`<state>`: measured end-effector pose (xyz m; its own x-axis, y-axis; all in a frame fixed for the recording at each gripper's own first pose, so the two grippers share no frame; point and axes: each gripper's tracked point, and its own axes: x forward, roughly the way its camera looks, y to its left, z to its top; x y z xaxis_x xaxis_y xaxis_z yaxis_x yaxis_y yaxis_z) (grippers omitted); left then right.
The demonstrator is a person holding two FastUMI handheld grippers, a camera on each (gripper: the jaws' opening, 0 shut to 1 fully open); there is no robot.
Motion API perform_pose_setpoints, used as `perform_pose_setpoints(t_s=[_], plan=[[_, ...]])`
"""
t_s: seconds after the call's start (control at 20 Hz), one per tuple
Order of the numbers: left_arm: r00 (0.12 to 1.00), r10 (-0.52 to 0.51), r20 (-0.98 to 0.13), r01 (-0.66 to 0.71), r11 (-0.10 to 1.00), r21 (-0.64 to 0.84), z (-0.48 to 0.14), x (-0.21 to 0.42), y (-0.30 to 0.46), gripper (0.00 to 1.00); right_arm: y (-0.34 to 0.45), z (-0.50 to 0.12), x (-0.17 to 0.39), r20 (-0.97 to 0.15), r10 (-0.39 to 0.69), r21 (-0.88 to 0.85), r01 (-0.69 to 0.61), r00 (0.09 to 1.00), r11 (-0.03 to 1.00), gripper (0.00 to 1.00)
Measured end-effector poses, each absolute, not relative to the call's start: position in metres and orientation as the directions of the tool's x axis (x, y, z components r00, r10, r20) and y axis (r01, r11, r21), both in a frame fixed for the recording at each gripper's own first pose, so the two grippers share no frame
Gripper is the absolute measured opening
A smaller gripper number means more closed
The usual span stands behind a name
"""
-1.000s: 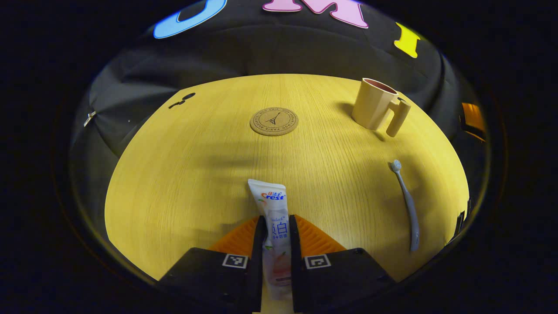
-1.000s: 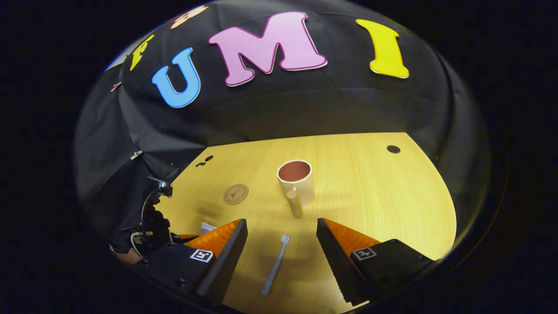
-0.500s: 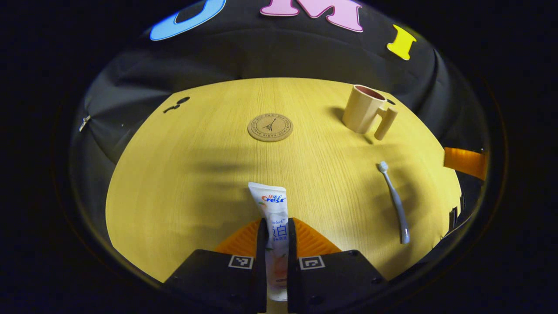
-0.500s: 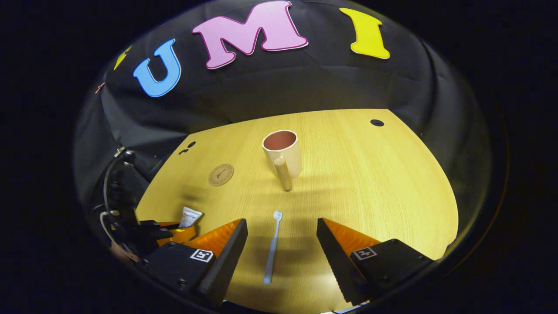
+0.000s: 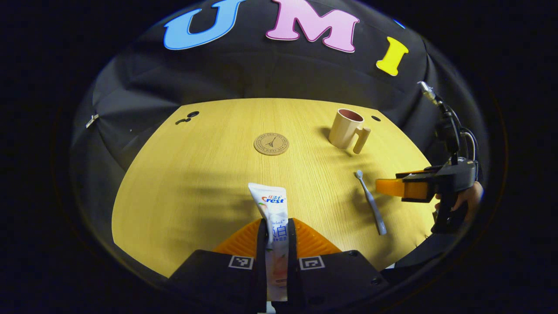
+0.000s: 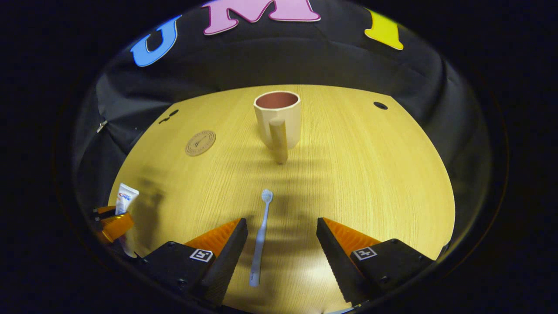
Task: Put the toothbrush and toothpaste on the desktop into the cup, then pick up the cup and place it on the coaster on the desktop.
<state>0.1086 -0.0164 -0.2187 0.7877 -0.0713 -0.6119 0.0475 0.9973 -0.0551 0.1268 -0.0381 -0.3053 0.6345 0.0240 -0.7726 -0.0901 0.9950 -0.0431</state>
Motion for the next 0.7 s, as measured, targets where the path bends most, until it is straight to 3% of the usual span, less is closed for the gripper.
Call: perform_pose_setpoints(t_s=[0.45,0.65,0.7], plan=[[0.789,-0.085,-0.609,0.037,0.995,-0.091,-0.224,0.094,-0.012,0.23,-0.022,-0.342,0.117,-0.844,-0.026,-0.115,-0.132,0.535,0.985,0.96],[0.792,-0.097,-0.603,0.045,0.994,-0.100,-0.223,0.096,-0.010,0.23,-0.015,-0.345,0.117,-0.861,-0.040,-0.103,-0.097,0.508,0.990,0.81],[0.792,-0.101,-0.602,0.048,0.993,-0.104,-0.224,0.095,-0.009,0.23,-0.014,-0.346,0.117,-0.866,-0.045,-0.103,-0.090,0.499,0.991,0.71]])
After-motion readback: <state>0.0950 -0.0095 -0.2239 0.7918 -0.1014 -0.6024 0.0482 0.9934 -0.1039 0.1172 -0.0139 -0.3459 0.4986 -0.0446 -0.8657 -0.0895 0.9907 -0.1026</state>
